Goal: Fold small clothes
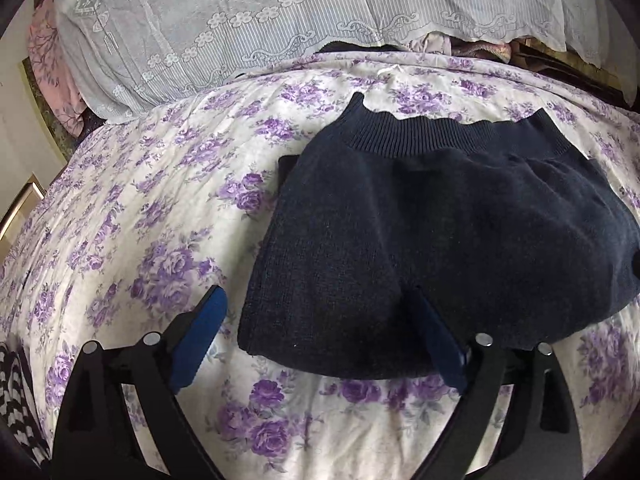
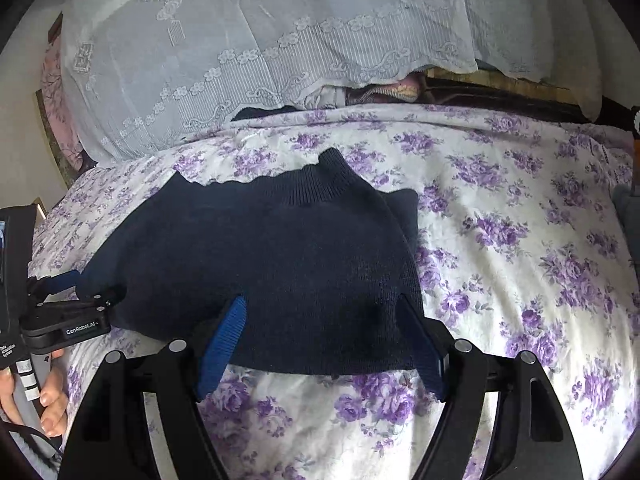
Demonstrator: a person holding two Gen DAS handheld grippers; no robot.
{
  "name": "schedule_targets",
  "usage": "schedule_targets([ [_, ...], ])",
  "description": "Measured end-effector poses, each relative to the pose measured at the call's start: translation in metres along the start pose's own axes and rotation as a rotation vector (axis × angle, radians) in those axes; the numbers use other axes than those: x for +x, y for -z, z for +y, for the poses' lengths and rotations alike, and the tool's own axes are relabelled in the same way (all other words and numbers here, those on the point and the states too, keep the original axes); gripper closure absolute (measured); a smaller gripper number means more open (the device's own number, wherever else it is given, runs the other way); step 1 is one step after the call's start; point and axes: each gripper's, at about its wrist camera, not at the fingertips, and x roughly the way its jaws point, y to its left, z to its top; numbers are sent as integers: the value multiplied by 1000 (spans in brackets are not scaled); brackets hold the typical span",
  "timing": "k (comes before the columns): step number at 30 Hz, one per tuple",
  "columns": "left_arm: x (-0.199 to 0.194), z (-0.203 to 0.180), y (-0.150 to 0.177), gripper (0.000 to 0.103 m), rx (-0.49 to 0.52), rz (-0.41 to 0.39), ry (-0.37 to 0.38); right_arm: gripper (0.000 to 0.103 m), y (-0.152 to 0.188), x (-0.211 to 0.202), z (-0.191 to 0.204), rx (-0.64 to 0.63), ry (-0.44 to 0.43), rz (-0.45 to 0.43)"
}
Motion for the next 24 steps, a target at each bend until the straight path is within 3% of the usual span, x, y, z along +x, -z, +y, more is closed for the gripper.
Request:
schedule_targets([
  [3, -4, 0, -1, 13, -2, -16, 6, 25, -2, 2, 6, -32, 5, 6],
  [5, -4, 0, -2, 12, -3, -17, 20, 25, -1, 16, 5, -28, 16, 80],
  [7, -1, -1, -1, 12, 2, -7, 20, 18, 0, 25, 1, -16, 0, 132],
  [9, 4, -1, 0, 5, 0, 12, 9, 15, 1, 25, 4, -29, -3, 128],
  [15, 4, 9, 1, 4, -57, 28, 45, 15, 1, 4, 2, -7, -5, 23],
  [19, -8, 15, 0, 4, -81, -20, 66, 15, 2, 21, -10, 54, -8, 112],
  [21, 5, 15, 0, 4, -80, 33, 46, 15, 2, 21, -15, 87, -35, 104],
  [24, 19, 29, -1, 4, -156, 99, 133, 17, 2, 5, -21, 128, -52, 16],
])
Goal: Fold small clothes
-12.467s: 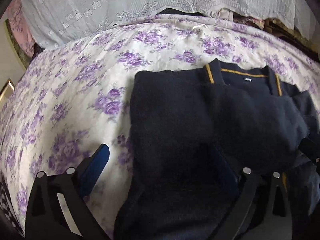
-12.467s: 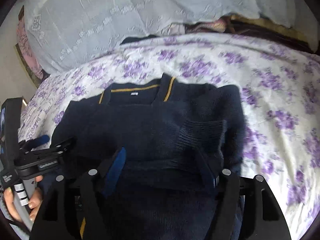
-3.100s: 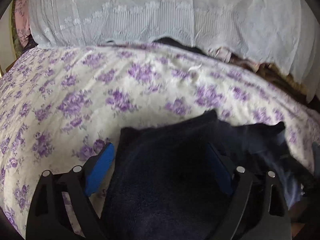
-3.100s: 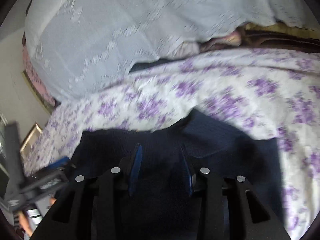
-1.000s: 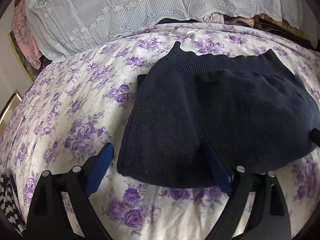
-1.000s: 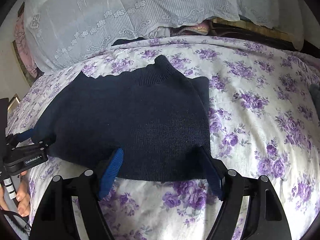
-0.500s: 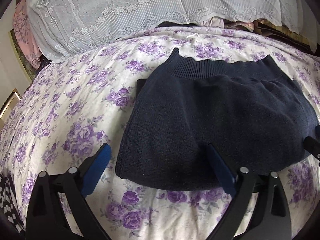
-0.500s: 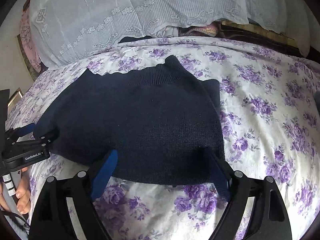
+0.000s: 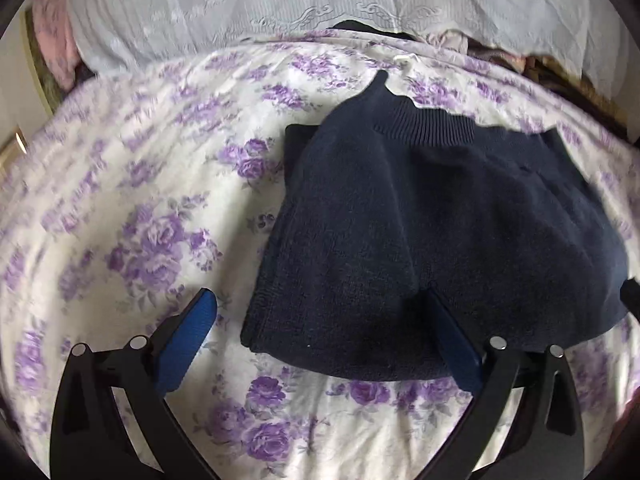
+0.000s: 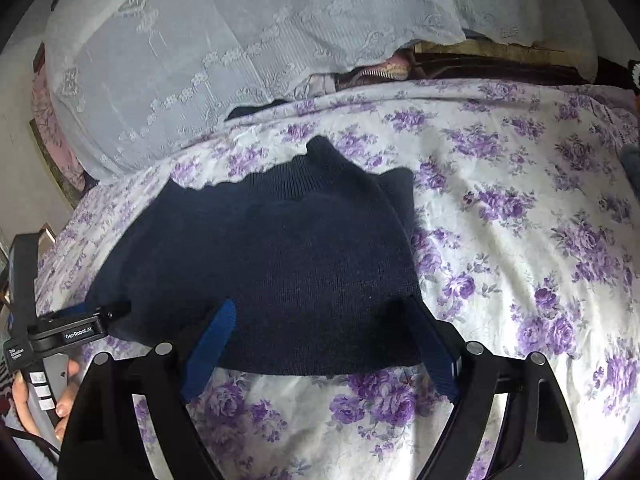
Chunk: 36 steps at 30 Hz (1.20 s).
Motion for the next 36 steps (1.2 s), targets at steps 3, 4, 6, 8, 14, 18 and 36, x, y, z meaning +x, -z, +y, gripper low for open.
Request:
schedule_targets([
  [3, -14, 11, -5, 5, -55, -55, 17, 28, -3, -12, -7, 40, 5, -76],
  [4, -20, 12, -6, 5, -64, -76, 37, 35, -5, -13, -10, 50, 5, -85],
  [6, -33, 13, -9, 5, -73, -124, 82, 71, -7, -12, -15, 66, 5, -90],
  [8, -40, 7, -10, 5, -49, -165, 91, 76, -9, -9, -17, 74, 1, -82],
  [14, 22, -12, -14, 4, 28, 34, 43, 83, -8, 14, -29, 125, 3, 42],
  [18, -12, 12, -32, 4, -84, -66, 97, 82, -16, 2, -24, 141, -10, -29],
  [36, 23, -27, -48, 7, 68, -50, -94, 46, -42, 42, 2, 102, 4, -46],
])
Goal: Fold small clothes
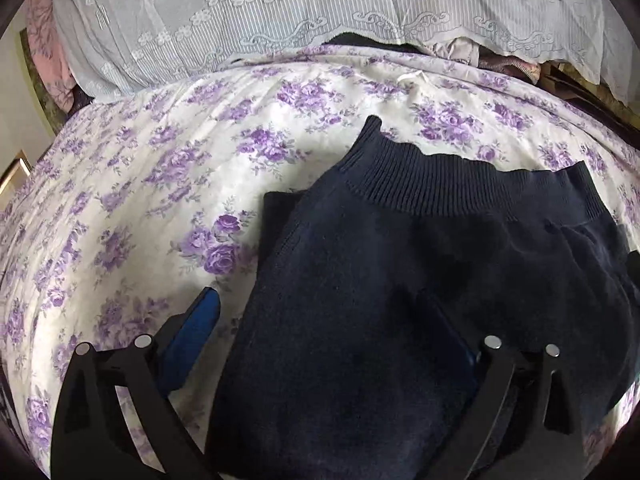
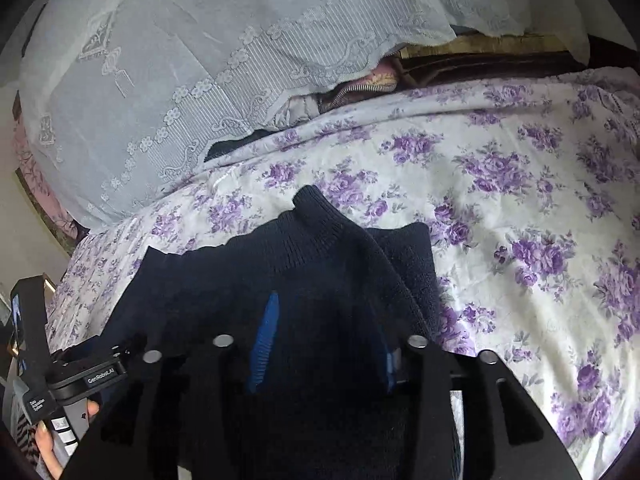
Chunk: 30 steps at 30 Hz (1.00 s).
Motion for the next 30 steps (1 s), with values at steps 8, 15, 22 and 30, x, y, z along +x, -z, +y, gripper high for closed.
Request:
schedule_targets([
  [8, -23, 9, 12, 7, -19, -3, 36, 37, 20, -36, 29, -130, -7, -47],
  [15, -33, 26, 49, 7, -68, 91, 149, 36, 42, -55, 14, -121, -2, 12],
  [22, -18, 48, 58, 4, -171, 158, 260, 36, 47, -38, -1, -69, -20, 103],
  [30, -11, 86, 51, 5, -328, 186, 437, 36, 28, -69, -23, 45, -64, -52],
])
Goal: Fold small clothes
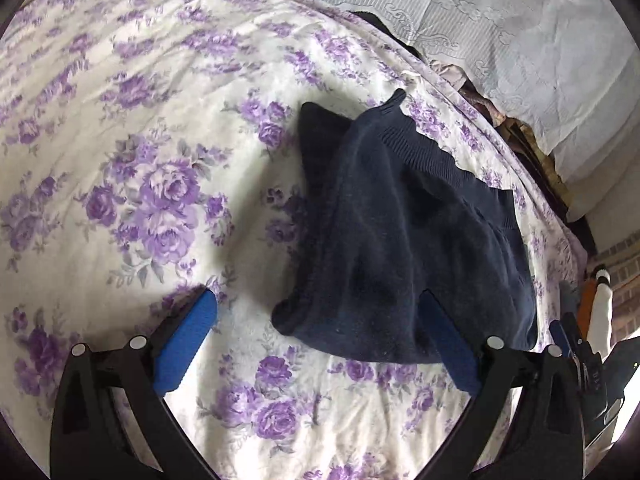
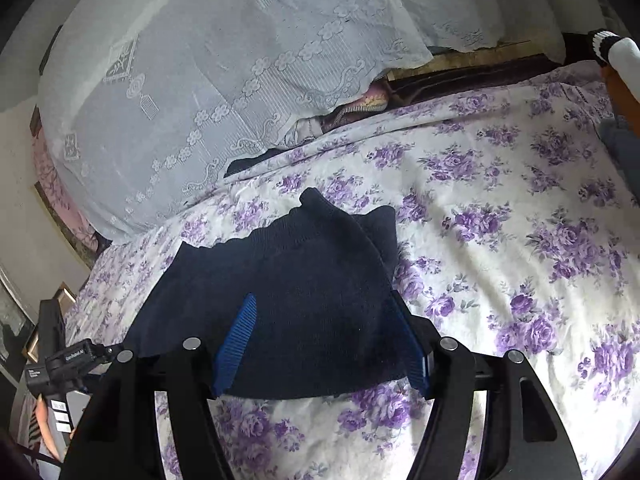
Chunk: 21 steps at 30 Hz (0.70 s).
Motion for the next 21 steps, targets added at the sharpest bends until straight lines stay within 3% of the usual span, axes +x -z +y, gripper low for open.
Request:
schedule_targets([
  [7, 19, -18, -10, 5, 53, -10, -5, 41, 1, 8, -3, 10, -7, 13],
  [12, 25, -27, -16, 5, 45, 9, 156, 42, 1, 7, -5, 25, -3, 0],
  [13, 25, -28, -16, 6, 41, 4, 149, 43, 1, 8, 0, 0, -2, 2],
  [17, 30, -26, -19, 28, 40, -4, 94, 43, -4, 18, 19, -37, -8, 20],
  [21, 32, -29, -20, 30, 60, -10, 68, 43, -10, 44, 43, -123, 51, 63],
])
